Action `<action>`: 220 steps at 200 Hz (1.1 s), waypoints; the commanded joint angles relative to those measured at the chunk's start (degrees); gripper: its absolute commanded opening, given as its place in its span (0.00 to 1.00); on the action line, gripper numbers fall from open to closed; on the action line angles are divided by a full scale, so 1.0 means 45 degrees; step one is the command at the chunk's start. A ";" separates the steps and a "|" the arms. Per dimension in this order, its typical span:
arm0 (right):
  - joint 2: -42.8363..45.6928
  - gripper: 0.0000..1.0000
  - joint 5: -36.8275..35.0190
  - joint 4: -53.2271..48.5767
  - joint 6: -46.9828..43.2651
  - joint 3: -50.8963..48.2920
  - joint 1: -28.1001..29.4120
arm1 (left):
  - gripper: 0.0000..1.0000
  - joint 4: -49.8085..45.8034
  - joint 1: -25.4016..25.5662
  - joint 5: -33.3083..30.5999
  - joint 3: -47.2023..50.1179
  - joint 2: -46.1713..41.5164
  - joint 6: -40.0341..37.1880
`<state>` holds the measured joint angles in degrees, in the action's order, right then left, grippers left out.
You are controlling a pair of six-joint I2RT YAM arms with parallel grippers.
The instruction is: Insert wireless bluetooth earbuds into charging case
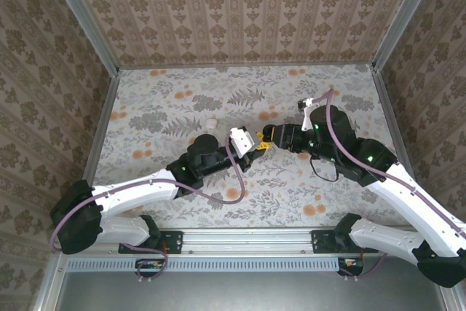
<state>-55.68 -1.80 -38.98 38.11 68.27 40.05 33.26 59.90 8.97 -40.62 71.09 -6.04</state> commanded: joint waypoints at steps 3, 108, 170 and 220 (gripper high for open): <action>0.0054 0.48 -0.0619 -0.0733 -0.0130 0.1085 0.0054 | 0.00 0.0579 -0.0178 0.0229 -0.0215 -0.0168 0.0378; -0.1219 0.42 0.6860 0.0117 0.0130 0.0956 -0.3792 | 0.00 0.0317 -0.2193 0.6088 -0.0428 -0.0747 0.1836; -0.1729 0.31 0.9028 0.2188 0.1204 -0.0120 -0.3860 | 0.00 0.0188 -0.2372 0.7303 -0.0805 -0.0644 0.2263; -0.1116 0.28 0.9605 0.2771 0.1480 -0.0740 -0.3642 | 0.00 0.0169 -0.2373 0.6992 -0.0906 -0.0486 0.2425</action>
<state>-63.05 37.01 -29.23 43.59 66.19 22.79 32.60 49.71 40.32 -42.33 68.77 3.46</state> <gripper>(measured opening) 0.282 0.107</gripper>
